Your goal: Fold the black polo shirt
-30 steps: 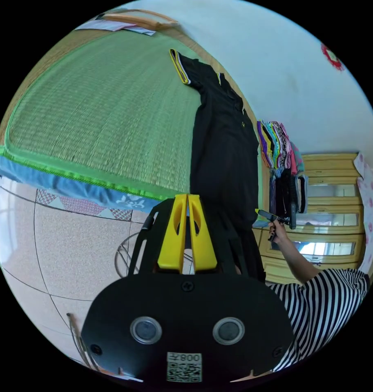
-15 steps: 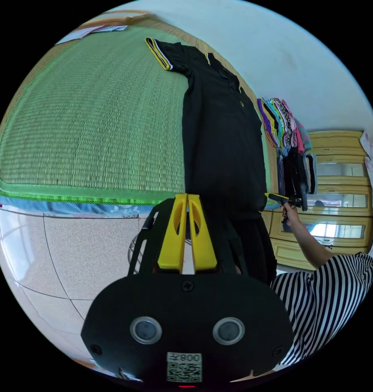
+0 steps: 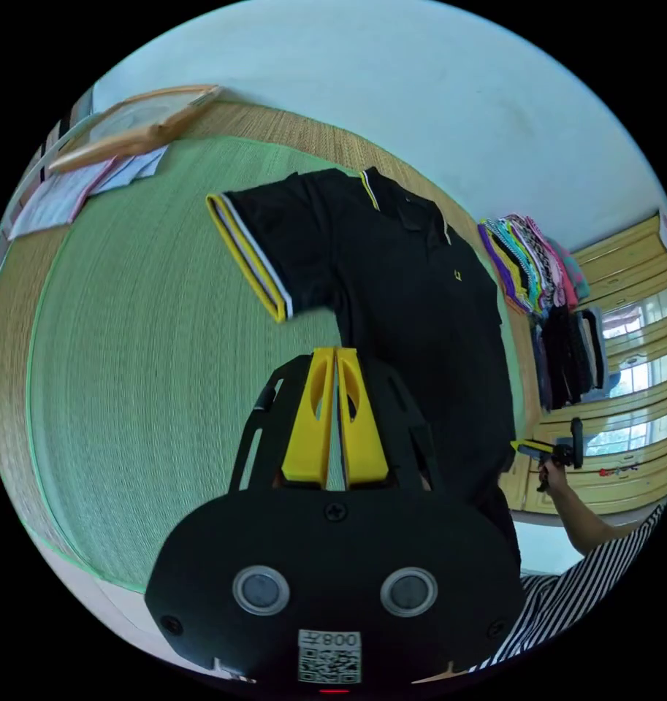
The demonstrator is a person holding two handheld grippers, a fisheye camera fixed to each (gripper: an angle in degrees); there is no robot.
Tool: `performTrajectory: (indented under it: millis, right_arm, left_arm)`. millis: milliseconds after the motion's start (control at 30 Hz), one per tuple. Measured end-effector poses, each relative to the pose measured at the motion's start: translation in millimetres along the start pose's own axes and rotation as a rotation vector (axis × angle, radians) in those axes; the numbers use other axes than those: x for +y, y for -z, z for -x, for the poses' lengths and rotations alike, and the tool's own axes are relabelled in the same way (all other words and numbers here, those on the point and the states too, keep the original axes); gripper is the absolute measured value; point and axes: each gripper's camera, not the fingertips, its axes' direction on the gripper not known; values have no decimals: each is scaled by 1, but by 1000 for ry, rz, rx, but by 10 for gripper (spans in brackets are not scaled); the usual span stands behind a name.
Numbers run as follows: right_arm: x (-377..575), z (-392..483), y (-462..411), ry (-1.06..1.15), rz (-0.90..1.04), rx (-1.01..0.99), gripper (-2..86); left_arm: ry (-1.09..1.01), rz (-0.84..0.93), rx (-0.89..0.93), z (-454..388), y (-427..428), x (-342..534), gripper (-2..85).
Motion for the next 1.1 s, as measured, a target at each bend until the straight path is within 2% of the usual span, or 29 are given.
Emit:
performTrajectory:
  millis: [167,433,600,667,767,833,967,1100]
  right_arm:
    - [1,-9,-5,-10,-15,-16,1]
    - [4,-34,-15,-76,-52,-102,1]
    - [6,-41,-22,-100,-66,-106,1]
    - [7,-43,-24,-115,-66,-106,1]
    - [6,-47,-28,-124,-62,-106,1]
    - [5,-53,-31,-133,-50,-121,1]
    - [11,-55,-16,-153,-130,-154,0]
    - [10,-49,-15,-147,-189,-163,0]
  left_arm:
    - [-16,102,-129,-1,-29,-48,0]
    - [-17,101,-319,0,-24,-65,0]
    - [-115,5,-87,-38,-22,-49,0]
    - [-135,17,-1,-49,-31,-44,0]
    - [-144,107,-57,-57,-57,-34,0]
    - [-131,91,-66,-54,-60,-29,0]
    - [-122,35,77,-64,-41,-16,1]
    - [-174,119,121,-86,-56,11,1]
